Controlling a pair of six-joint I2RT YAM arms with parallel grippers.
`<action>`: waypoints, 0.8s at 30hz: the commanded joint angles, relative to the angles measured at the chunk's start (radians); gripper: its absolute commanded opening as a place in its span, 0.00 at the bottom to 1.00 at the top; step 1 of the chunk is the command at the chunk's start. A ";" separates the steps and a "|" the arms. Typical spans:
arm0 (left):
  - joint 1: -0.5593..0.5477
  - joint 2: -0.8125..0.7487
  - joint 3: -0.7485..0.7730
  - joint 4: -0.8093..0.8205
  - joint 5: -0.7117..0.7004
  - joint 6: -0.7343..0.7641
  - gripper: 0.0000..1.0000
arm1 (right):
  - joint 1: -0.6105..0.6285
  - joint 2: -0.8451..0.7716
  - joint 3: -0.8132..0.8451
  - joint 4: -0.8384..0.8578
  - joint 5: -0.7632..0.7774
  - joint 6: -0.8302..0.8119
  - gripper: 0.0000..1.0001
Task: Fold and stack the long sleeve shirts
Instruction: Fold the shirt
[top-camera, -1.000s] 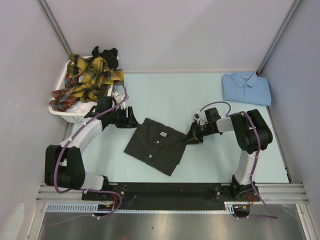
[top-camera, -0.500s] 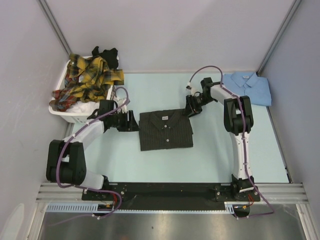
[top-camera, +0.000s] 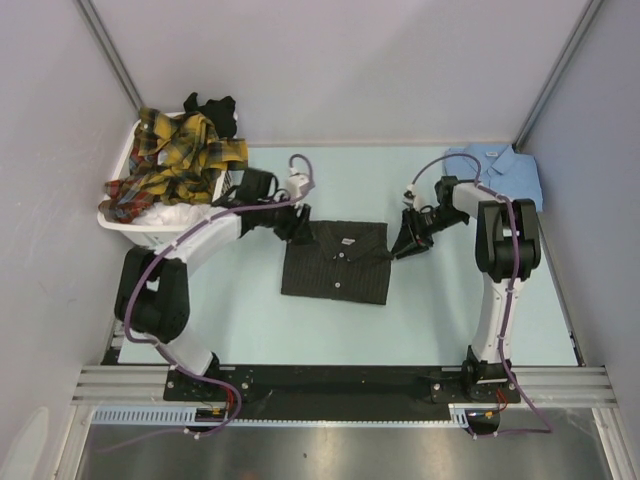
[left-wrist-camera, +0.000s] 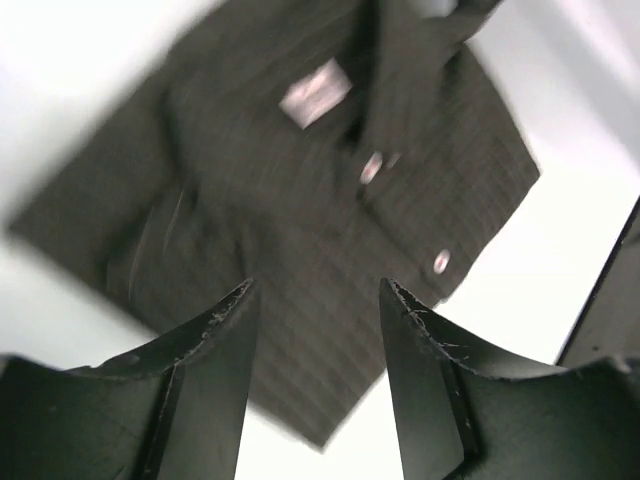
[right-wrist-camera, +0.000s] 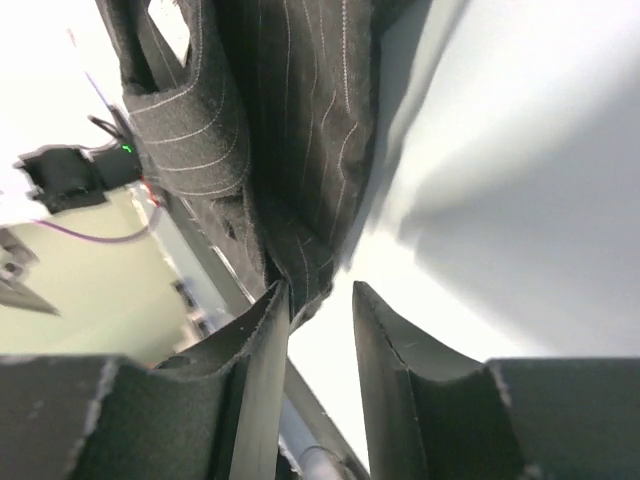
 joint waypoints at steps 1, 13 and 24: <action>-0.112 0.125 0.253 -0.091 0.070 0.268 0.57 | -0.006 -0.074 -0.111 0.190 -0.063 0.173 0.36; -0.067 0.324 0.398 -0.173 0.005 0.262 0.50 | -0.030 -0.003 0.091 0.225 -0.011 0.146 0.34; -0.002 0.384 0.332 -0.228 -0.058 0.397 0.53 | 0.046 -0.039 0.122 0.012 0.003 -0.121 0.43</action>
